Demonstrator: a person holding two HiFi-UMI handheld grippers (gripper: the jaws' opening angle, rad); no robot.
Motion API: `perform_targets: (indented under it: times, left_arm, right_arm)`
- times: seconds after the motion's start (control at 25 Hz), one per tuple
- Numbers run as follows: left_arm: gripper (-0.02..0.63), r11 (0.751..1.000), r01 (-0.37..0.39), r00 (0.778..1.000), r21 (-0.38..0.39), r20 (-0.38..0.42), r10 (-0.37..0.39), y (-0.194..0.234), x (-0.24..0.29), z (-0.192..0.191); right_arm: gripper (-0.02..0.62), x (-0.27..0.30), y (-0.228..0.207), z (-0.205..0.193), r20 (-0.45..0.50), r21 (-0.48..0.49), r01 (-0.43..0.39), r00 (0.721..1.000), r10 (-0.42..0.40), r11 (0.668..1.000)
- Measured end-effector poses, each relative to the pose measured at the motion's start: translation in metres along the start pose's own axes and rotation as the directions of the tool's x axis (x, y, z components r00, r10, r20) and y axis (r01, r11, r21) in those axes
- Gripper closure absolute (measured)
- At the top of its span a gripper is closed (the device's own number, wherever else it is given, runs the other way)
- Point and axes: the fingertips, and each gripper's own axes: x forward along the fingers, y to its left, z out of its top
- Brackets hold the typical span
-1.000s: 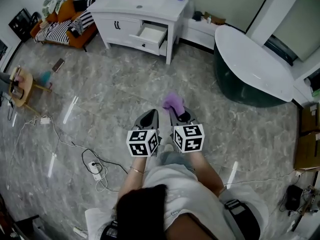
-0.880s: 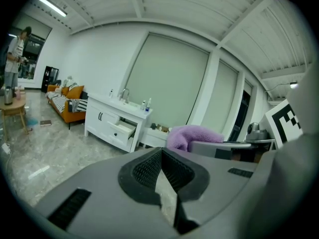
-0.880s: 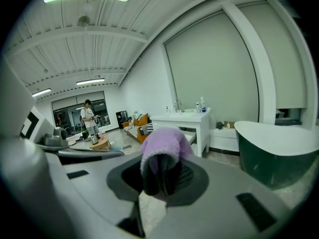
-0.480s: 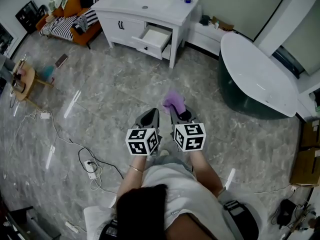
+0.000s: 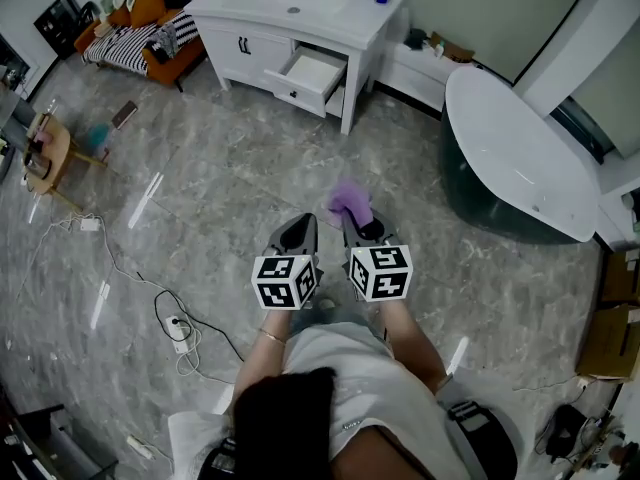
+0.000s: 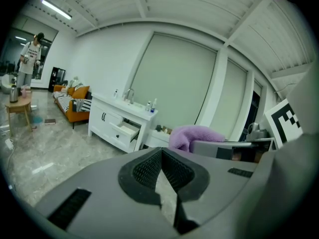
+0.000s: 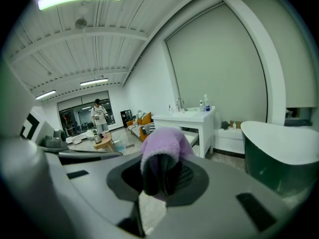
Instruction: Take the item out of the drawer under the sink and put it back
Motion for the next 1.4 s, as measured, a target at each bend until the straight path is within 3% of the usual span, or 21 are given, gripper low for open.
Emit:
perform_targets:
  times: [0.52,1.4]
  left_arm:
    - [0.601,0.999,0.042,0.999,0.023,-0.003,-0.042,0.023,0.049,0.025]
    - [0.601,0.996,0.060,0.998,0.060,-0.024,-0.058,0.142,0.171,0.127]
  right_arm:
    - [0.517,0.049,-0.015,0.021,0.011,-0.004,0.033,0.999,-0.033,0.999]
    - [0.517,0.223,-0.023,0.103,-0.001,0.005,0.075,0.997,-0.075,0.997]
